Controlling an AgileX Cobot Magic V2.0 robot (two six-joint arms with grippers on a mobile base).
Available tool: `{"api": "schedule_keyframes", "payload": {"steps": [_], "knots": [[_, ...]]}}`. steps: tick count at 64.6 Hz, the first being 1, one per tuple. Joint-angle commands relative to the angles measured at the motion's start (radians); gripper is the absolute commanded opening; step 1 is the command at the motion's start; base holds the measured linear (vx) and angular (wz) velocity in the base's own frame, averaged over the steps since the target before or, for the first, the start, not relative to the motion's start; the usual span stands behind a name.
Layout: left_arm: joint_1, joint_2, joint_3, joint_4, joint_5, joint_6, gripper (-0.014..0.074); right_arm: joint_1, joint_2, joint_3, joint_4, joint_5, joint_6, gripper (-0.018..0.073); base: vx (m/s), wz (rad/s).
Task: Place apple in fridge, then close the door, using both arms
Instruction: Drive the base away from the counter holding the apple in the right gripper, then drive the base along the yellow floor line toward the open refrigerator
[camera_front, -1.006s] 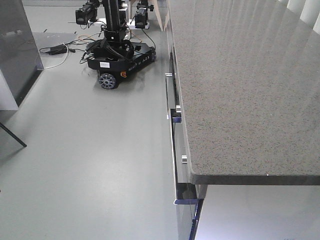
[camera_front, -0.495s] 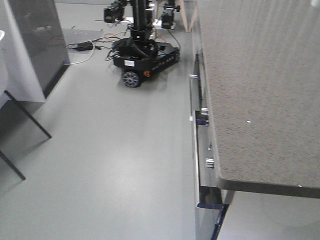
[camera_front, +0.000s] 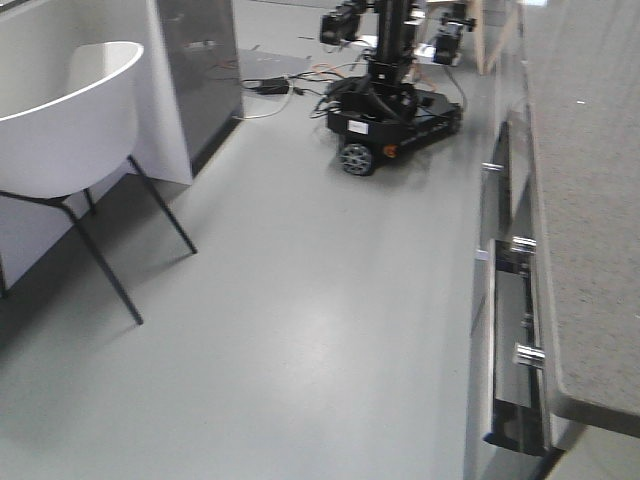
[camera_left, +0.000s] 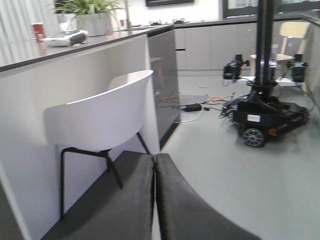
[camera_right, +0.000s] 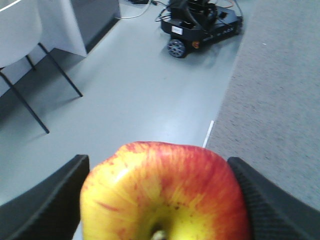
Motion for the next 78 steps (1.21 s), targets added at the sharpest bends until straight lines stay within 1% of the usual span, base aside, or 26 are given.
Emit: {"api": "schedule_keyframes", "payload": {"steps": [1,78], "knots": [[0.003,-0.016,0.029,0.000,-0.068,-0.003,-0.0006,-0.001,-0.012,-0.030,-0.005,-0.071,-0.001,0.0078,0.00,0.40],[0.003,-0.016,0.029,0.000,-0.068,-0.003,-0.0006,-0.001,-0.012,-0.030,-0.005,-0.071,-0.001,0.0078,0.00,0.33]]}}
